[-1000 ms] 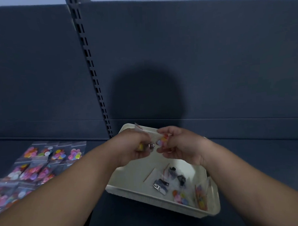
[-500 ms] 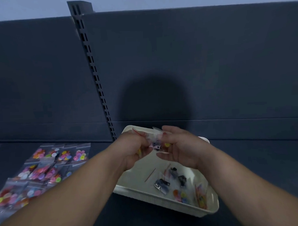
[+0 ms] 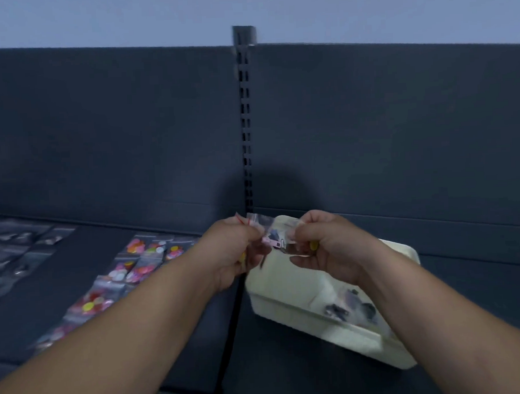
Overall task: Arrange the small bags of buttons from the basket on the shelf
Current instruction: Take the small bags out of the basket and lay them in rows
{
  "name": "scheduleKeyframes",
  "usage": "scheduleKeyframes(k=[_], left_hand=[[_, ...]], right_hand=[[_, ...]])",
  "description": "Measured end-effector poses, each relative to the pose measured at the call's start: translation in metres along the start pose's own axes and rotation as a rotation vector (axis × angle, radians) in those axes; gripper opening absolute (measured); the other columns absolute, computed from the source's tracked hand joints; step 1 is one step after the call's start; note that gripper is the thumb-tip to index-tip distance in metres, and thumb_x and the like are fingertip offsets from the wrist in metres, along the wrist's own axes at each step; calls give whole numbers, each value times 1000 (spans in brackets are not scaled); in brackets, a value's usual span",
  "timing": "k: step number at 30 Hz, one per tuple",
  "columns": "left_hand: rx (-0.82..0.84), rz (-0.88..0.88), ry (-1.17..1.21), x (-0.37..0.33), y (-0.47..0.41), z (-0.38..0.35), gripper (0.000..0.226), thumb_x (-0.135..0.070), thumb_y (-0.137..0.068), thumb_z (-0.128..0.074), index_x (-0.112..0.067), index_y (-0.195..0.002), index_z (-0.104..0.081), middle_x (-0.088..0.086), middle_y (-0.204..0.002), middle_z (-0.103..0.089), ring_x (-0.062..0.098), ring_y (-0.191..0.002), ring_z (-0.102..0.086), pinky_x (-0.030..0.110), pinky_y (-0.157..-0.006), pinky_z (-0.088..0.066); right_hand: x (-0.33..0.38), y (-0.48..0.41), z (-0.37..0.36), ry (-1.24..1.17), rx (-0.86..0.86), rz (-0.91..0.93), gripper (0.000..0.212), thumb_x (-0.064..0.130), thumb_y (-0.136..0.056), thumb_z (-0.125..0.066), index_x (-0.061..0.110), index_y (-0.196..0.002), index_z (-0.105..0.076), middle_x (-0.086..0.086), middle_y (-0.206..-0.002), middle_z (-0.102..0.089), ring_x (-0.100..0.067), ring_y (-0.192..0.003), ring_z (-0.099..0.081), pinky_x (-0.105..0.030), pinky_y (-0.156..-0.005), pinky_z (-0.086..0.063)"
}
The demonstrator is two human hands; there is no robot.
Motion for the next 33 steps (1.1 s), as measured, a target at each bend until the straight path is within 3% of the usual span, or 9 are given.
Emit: scheduleKeyframes(k=[2, 5, 8, 12, 15, 18, 24, 27, 33], left_hand=[[-10, -46, -13, -7, 11, 33, 17, -8, -93, -55, -16, -78, -55, 3, -65, -62, 13, -55, -60, 18, -42, -44], [-19, -104, -73, -19, 32, 88, 22, 0, -91, -54, -12, -72, -53, 6, -61, -56, 14, -48, -52, 17, -38, -43], [-44, -123, -166, -25, 54, 150, 23, -1, -90, -57, -11, -70, -53, 11, -63, -57, 17, -47, -51, 21, -41, -44], [-97, -137, -194, -27, 82, 241, 20, -5, -89, -60, -12, -71, -56, 10, -65, -61, 17, -50, -54, 20, -41, -44], [-138, -154, -87, -24, 101, 302, 18, -10, -90, -62, -14, -74, -53, 6, -62, -58, 9, -42, -51, 19, -41, -44], [-118, -103, -11, -13, 113, 350, 15, -13, -88, -65, -15, -75, -56, 1, -60, -59, 8, -48, -53, 19, -46, -47], [-170, -57, -91, -6, 108, 419, 18, -3, -86, -63, -13, -73, -56, 3, -60, -59, 11, -50, -54, 21, -44, -43], [-186, -40, -136, -7, 93, 442, 23, -2, -86, -61, -15, -69, -56, -1, -54, -60, 11, -49, -54, 22, -47, -41], [-189, 80, -51, -10, 65, 488, 7, -14, -89, -60, -16, -90, -54, 6, -81, -57, 15, -59, -57, 21, -46, -35]], right_hand=[[2, 1, -33, 1, 31, 6, 25, 21, -85, -67, 18, -69, -48, -1, -62, -53, -21, -73, -63, -28, -57, -51], [3, 3, -87, 49, 3, 24, 39, 35, -84, -67, 20, -57, -43, 1, -60, -51, -14, -56, -52, -23, -50, -37], [0, 1, -160, 259, 85, 74, 30, 24, -83, -69, 19, -66, -46, -4, -63, -49, -10, -45, -37, -20, -43, -27], [-23, 1, -270, 472, 268, 65, 4, 14, -86, -65, 13, -85, -62, -6, -67, -53, -9, -46, -37, -19, -41, -25], [-40, -3, -337, 446, 285, 84, 17, 12, -88, -64, 16, -73, -56, -2, -59, -49, -7, -41, -36, -17, -39, -25], [-58, -10, -383, 295, 229, 36, 22, 9, -90, -60, 17, -70, -55, -5, -61, -51, -6, -37, -40, -16, -39, -25], [-78, -25, -439, 349, 254, -88, 17, 15, -89, -61, 21, -73, -57, -4, -72, -62, -8, -50, -47, -19, -45, -30], [-79, -45, -458, 364, 264, -97, 15, 16, -91, -59, 21, -77, -55, -1, -65, -59, -7, -48, -44, -19, -43, -27], [-79, -102, -499, 346, 271, -87, 22, 16, -92, -59, 20, -71, -52, -1, -68, -59, -5, -44, -44, -16, -37, -27]])
Point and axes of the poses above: each hand's wrist, its own y-axis away from the middle knuckle, its own z-axis out of the back of the hand, x = y × z, the point moved 9 cm from there along -y, towards the middle knuckle
